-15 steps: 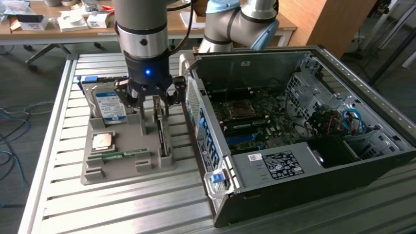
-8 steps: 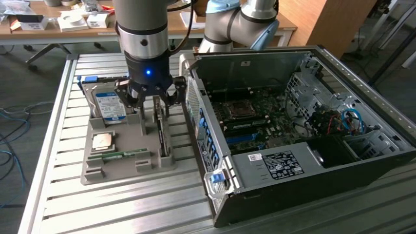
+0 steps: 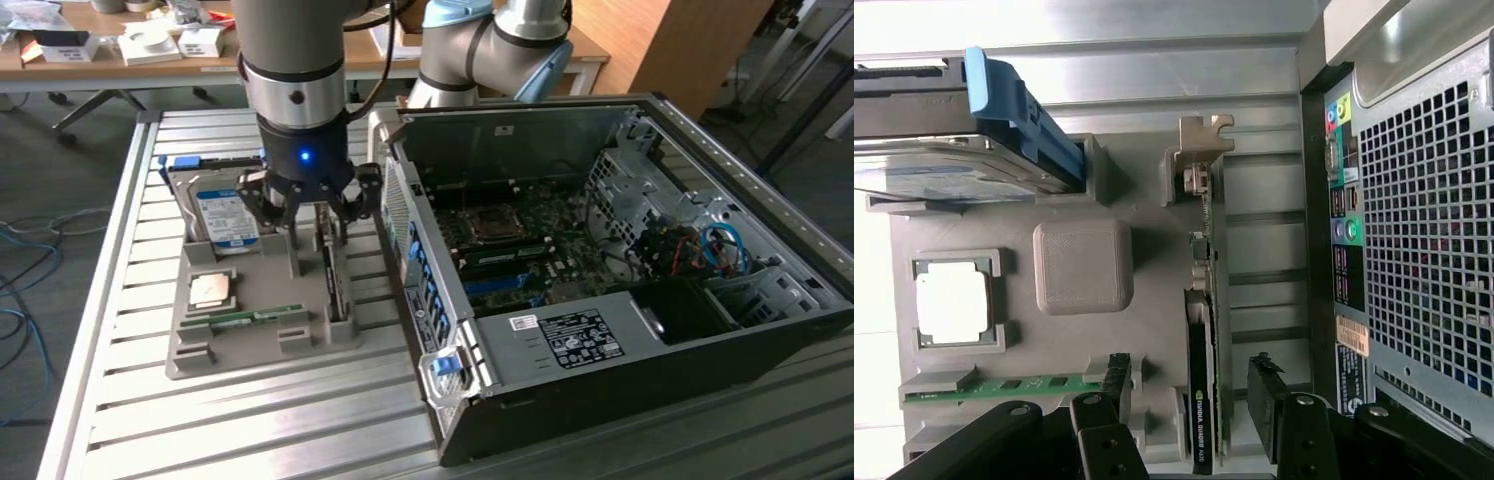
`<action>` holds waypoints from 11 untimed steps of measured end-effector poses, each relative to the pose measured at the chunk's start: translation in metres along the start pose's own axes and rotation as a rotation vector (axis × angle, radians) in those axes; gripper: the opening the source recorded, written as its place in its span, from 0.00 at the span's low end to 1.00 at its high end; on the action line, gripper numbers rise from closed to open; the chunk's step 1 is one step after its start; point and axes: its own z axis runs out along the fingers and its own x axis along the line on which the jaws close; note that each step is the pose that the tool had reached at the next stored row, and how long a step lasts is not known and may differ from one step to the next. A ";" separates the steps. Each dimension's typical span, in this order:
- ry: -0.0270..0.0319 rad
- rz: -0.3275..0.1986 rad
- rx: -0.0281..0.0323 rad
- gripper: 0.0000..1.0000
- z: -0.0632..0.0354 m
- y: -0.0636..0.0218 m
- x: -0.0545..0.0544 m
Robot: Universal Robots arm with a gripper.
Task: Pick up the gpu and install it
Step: 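Pick up the gpu and move the gpu toward the slot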
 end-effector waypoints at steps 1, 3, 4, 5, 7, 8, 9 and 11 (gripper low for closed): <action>0.0000 0.000 0.0000 0.59 0.0015 -0.0001 0.000; 0.0000 0.000 0.0000 0.59 0.0043 -0.0002 0.000; 0.0001 0.000 0.0001 0.59 0.0056 -0.0003 0.000; 0.0000 0.000 0.0000 0.59 0.0069 -0.0003 0.000; 0.0000 0.000 0.0000 0.59 0.0094 -0.0004 0.000; 0.0000 0.000 0.0000 0.59 0.0106 -0.0005 0.000; 0.0000 0.000 0.0000 0.59 0.0116 -0.0005 0.000; 0.0000 0.000 0.0000 0.59 0.0135 -0.0006 0.000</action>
